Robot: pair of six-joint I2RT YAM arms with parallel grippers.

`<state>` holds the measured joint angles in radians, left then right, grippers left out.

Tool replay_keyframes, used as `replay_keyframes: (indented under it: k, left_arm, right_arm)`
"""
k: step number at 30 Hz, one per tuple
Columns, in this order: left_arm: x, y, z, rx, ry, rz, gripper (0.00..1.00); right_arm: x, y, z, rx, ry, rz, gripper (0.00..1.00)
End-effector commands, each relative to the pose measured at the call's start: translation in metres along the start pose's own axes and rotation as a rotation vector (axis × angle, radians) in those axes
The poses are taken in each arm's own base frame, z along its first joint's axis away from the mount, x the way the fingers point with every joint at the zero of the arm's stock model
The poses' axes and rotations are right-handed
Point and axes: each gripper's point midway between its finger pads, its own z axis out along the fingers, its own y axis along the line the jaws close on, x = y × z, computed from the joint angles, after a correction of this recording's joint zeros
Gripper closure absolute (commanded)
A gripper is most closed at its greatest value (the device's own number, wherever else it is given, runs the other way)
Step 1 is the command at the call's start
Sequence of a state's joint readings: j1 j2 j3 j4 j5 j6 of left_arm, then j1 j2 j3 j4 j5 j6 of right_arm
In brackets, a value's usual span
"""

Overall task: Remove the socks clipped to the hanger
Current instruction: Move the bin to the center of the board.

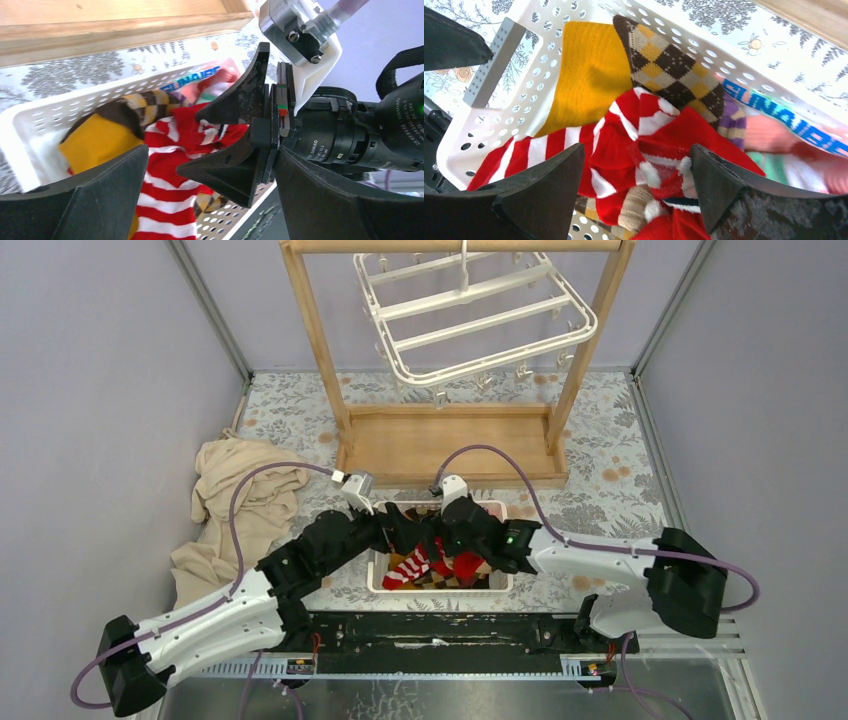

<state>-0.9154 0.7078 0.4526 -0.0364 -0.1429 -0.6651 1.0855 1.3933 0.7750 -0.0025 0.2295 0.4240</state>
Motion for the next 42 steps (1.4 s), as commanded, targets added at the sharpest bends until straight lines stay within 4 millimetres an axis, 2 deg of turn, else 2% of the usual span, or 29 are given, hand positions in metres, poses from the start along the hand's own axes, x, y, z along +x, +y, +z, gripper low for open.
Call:
replay_keyframes:
  k: [1, 3, 6, 9, 11, 16, 19, 23, 28, 33, 36, 42]
  left_arm:
    - [0.006, 0.026, 0.007, -0.110, 0.000, 0.020, 0.02]
    - [0.013, 0.030, 0.012, -0.126, 0.021, 0.017, 0.02]
    - [0.026, 0.036, 0.022, -0.139, 0.052, 0.009, 0.02]
    - [0.039, 0.045, 0.034, -0.165, 0.070, 0.001, 0.02]
    - [0.046, 0.057, 0.041, -0.207, 0.073, -0.004, 0.04]
    - [0.054, 0.082, 0.059, -0.279, 0.079, -0.034, 0.13]
    - [0.052, 0.099, 0.071, -0.306, 0.074, -0.064, 0.17]
    - [0.038, 0.118, 0.089, -0.328, 0.047, -0.100, 0.20]
    - [0.026, 0.124, 0.110, -0.320, 0.041, -0.115, 0.22]
    - [0.020, 0.123, 0.123, -0.304, 0.027, -0.111, 0.22]
    - [0.020, 0.128, 0.133, -0.310, 0.038, -0.101, 0.21]
    - [0.013, 0.135, 0.149, -0.310, 0.026, -0.085, 0.21]
  right_arm:
    - [-0.001, -0.026, -0.022, 0.105, -0.016, 0.013, 0.16]
    - [0.008, -0.039, -0.021, 0.168, -0.002, 0.011, 0.19]
    - [0.025, -0.059, -0.011, 0.257, 0.024, 0.017, 0.29]
    - [0.040, -0.082, 0.004, 0.304, 0.046, 0.071, 0.31]
    - [0.041, -0.096, 0.013, 0.310, 0.036, 0.129, 0.32]
    - [0.027, -0.118, 0.022, 0.340, -0.012, 0.190, 0.32]
    - [0.014, -0.125, 0.031, 0.360, -0.026, 0.198, 0.32]
    - [-0.003, -0.138, 0.046, 0.381, -0.040, 0.218, 0.32]
    - [-0.023, -0.157, 0.061, 0.403, -0.058, 0.241, 0.32]
    - [-0.043, -0.178, 0.063, 0.444, -0.096, 0.241, 0.31]
    - [-0.047, -0.194, 0.066, 0.468, -0.093, 0.257, 0.31]
    - [-0.057, -0.214, 0.070, 0.483, -0.106, 0.274, 0.31]
